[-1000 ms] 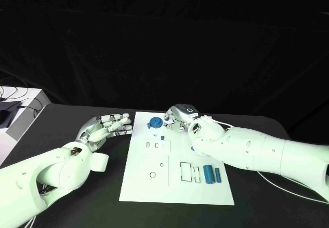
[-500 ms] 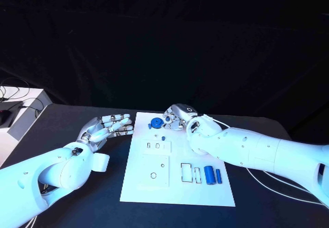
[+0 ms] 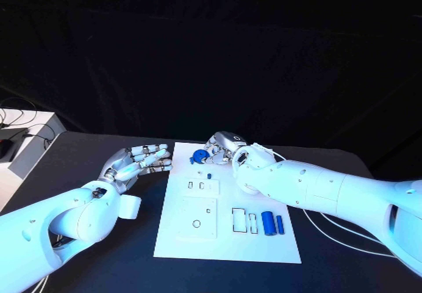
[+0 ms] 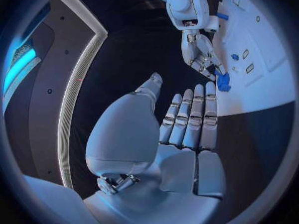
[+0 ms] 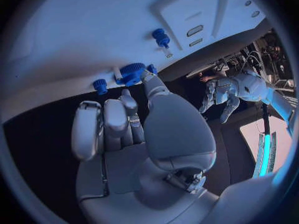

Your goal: Assemble the parts on the task board

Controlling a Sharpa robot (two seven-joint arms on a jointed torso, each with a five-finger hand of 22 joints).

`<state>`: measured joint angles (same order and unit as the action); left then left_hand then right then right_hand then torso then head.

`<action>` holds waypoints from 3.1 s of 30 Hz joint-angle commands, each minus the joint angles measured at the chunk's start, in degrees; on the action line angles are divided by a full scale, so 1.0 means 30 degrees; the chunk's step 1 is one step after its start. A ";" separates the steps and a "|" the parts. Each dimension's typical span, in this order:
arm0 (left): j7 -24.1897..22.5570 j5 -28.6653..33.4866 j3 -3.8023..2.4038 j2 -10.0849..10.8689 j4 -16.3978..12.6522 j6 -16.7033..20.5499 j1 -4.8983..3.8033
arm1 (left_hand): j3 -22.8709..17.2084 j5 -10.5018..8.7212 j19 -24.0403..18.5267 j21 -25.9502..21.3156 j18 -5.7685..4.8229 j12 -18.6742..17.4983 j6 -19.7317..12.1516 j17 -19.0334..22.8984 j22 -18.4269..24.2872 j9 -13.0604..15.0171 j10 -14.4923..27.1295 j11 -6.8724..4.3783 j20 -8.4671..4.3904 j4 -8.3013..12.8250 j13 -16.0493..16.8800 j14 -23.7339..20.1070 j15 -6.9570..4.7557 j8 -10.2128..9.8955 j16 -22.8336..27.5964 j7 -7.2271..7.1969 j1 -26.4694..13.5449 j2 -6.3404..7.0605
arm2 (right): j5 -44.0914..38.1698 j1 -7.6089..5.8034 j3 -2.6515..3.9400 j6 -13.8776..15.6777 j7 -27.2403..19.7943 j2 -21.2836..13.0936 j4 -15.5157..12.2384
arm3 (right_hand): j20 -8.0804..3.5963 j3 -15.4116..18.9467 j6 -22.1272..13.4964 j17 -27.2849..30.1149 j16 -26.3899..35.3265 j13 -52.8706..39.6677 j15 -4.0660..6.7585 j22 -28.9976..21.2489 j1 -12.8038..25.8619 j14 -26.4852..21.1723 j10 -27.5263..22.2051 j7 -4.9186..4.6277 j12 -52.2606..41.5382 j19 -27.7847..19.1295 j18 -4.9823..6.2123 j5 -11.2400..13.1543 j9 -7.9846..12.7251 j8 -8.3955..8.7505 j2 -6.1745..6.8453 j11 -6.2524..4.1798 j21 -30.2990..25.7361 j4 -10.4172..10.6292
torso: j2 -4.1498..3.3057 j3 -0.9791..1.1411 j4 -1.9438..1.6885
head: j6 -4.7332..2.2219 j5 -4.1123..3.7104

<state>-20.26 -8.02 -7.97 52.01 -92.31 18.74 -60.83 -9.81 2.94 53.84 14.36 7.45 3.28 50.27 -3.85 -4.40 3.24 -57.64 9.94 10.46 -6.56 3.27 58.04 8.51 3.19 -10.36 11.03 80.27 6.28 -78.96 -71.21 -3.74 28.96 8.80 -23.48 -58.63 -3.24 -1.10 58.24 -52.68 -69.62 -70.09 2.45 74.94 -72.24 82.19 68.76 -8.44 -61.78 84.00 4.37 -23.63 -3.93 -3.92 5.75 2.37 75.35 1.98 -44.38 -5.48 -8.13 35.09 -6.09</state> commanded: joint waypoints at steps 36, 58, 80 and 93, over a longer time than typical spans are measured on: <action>-0.0102 -0.0186 -0.0095 -0.0042 -0.0003 -0.0290 -0.0010 | -0.0059 0.0020 -0.0124 0.0009 -0.0208 0.0049 -0.0121 0.0028 0.0020 0.0002 0.0158 0.0035 0.0041 0.0095 0.0029 -0.0123 0.0029 0.0016 0.0081 -0.0037 0.0042 -0.0198 | 0.0834 -0.0246 0.0063 -0.2594 0.0068 0.0938 0.1280 | 0.0240 -0.0254 -0.0716 -0.0200 -0.0279 0.0162 -0.0211 0.3760 0.1394 -0.0014 -0.0260 -0.0197 -0.0067 0.1615 -0.0131 -0.0323 -0.0013 0.0055 0.0615 0.0126 0.0231 0.1454 | -0.0006 -0.0016 0.0001 | 0.0105 0.0163; -0.0099 -0.0188 -0.0099 -0.0097 0.0123 -0.0281 -0.0009 | -0.0070 0.0019 -0.0139 0.0021 -0.0208 0.0051 -0.0129 0.0027 0.0018 0.0000 0.0158 0.0036 0.0046 0.0117 0.0030 -0.0137 0.0031 0.0013 0.0080 -0.0031 0.0041 -0.0214 | 0.0035 -0.0246 0.0061 -0.2040 0.0201 0.1142 0.1487 | 0.0040 -0.1186 0.0661 -0.0204 -0.0301 -0.0194 0.0041 0.3816 0.0557 0.0004 0.0200 0.0133 -0.0405 0.1625 -0.0232 -0.0390 -0.0004 0.0025 -0.1644 -0.0209 0.0468 -0.1715 | -0.0013 -0.0007 0.0018 | 0.0161 0.0187; -0.0091 -0.0190 -0.0099 -0.0113 0.0193 -0.0320 -0.0007 | -0.0081 0.0020 -0.0142 0.0024 -0.0208 0.0048 -0.0137 0.0027 0.0018 0.0000 0.0164 0.0036 0.0043 0.0128 0.0029 -0.0135 0.0030 0.0013 0.0076 -0.0023 0.0047 -0.0216 | -0.1569 -0.0166 0.0061 0.0100 0.0747 0.0714 0.0470 | -0.0162 -0.1895 0.1473 -0.0399 -0.0253 -0.0454 0.0196 0.3865 0.0627 0.0054 0.0614 0.0411 -0.0457 0.1641 -0.0342 -0.0151 0.0002 0.0036 -0.1428 -0.0410 0.0667 -0.2171 | -0.0025 0.0021 0.0034 | 0.0055 0.0175; -0.0103 -0.0192 -0.0099 -0.0046 0.0235 -0.0325 -0.0002 | -0.0081 0.0020 -0.0142 0.0024 -0.0208 0.0048 -0.0137 0.0027 0.0018 0.0000 0.0164 0.0036 0.0043 0.0128 0.0029 -0.0135 0.0030 0.0013 0.0076 -0.0023 0.0047 -0.0216 | -0.1329 -0.0148 0.0297 0.1083 0.0706 -0.0513 -0.1352 | -0.0182 -0.1839 0.1451 -0.0424 -0.0215 -0.0555 0.0204 0.3879 0.0509 0.0062 0.0690 0.0402 -0.0421 0.1647 -0.0362 -0.0109 0.0004 0.0042 -0.1304 -0.0412 0.0727 -0.1934 | -0.0018 0.0037 0.0108 | 0.0013 0.0262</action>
<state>-20.20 -8.37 -8.22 51.90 -91.51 18.73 -60.83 -9.97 2.94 53.84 14.36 7.45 3.28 50.28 -3.85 -4.40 3.24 -57.44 10.14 10.46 -6.41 3.26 58.04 8.50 3.19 -10.36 11.03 80.27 6.28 -82.49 -71.63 -2.94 30.30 10.85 -24.62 -61.90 -3.28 -6.66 61.67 -53.91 -70.29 -71.71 2.69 74.91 -70.93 82.40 70.32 -6.55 -62.93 84.01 4.38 -24.14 -3.77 -3.67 1.74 1.04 77.32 -4.17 -44.43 -5.42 -7.90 35.21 -5.34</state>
